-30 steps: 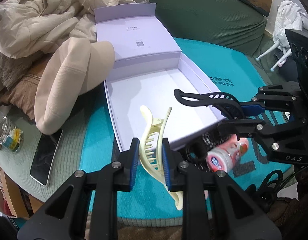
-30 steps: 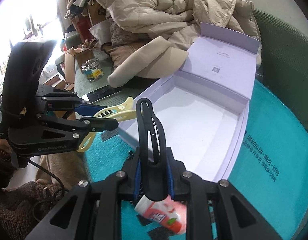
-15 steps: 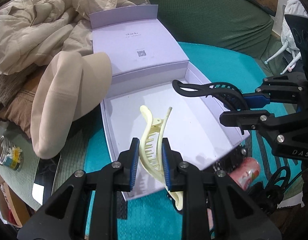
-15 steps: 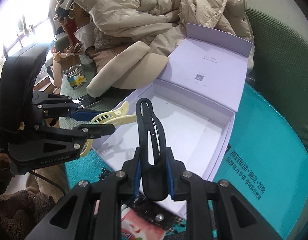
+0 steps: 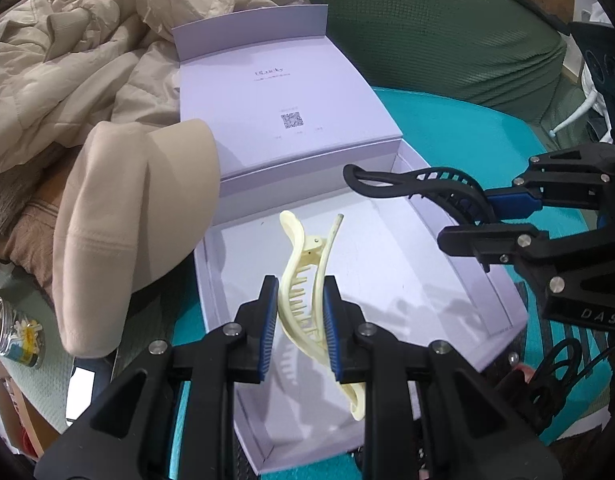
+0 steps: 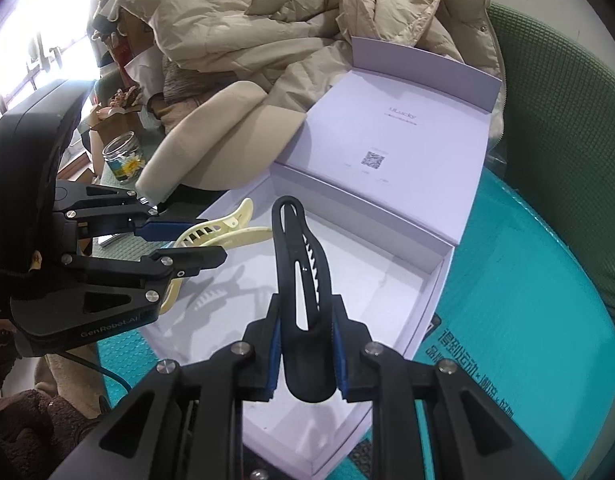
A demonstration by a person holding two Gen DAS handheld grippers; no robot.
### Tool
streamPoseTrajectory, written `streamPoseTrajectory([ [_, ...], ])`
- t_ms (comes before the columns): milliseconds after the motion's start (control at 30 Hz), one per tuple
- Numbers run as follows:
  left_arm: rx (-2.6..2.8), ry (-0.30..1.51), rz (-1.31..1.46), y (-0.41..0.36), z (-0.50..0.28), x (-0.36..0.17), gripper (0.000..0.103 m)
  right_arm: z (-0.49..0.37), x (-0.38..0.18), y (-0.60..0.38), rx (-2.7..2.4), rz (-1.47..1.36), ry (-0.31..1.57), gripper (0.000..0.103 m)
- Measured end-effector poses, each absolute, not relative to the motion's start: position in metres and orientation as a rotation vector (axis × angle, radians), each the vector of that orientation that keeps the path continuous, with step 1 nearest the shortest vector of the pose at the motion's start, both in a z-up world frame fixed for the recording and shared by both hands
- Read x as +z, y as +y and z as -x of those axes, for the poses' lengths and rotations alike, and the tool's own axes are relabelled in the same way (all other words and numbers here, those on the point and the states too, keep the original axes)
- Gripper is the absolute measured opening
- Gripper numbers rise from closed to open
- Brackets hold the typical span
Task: Organize objects
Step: 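Carry both clips into the box and lower them onto its floor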
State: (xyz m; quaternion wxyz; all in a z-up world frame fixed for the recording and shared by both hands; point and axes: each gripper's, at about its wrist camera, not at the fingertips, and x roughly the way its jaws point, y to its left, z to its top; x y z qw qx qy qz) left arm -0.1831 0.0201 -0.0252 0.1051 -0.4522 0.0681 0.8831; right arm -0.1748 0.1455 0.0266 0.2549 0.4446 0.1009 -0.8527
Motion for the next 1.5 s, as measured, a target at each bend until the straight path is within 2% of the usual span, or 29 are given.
streamPoseTrajectory([
  [733, 2.541, 0.265, 1.402, 0.041, 0.234, -0.063, 0.020, 0.225, -0.008, 0.153, -2.263, -1.282, 0.241, 0.021],
  [1500, 2.500, 0.214, 1.526, 0.037, 0.252, -0.086, 0.021, 0.253, -0.042, 0.141, -2.251, -1.363, 0.292, 0.021],
])
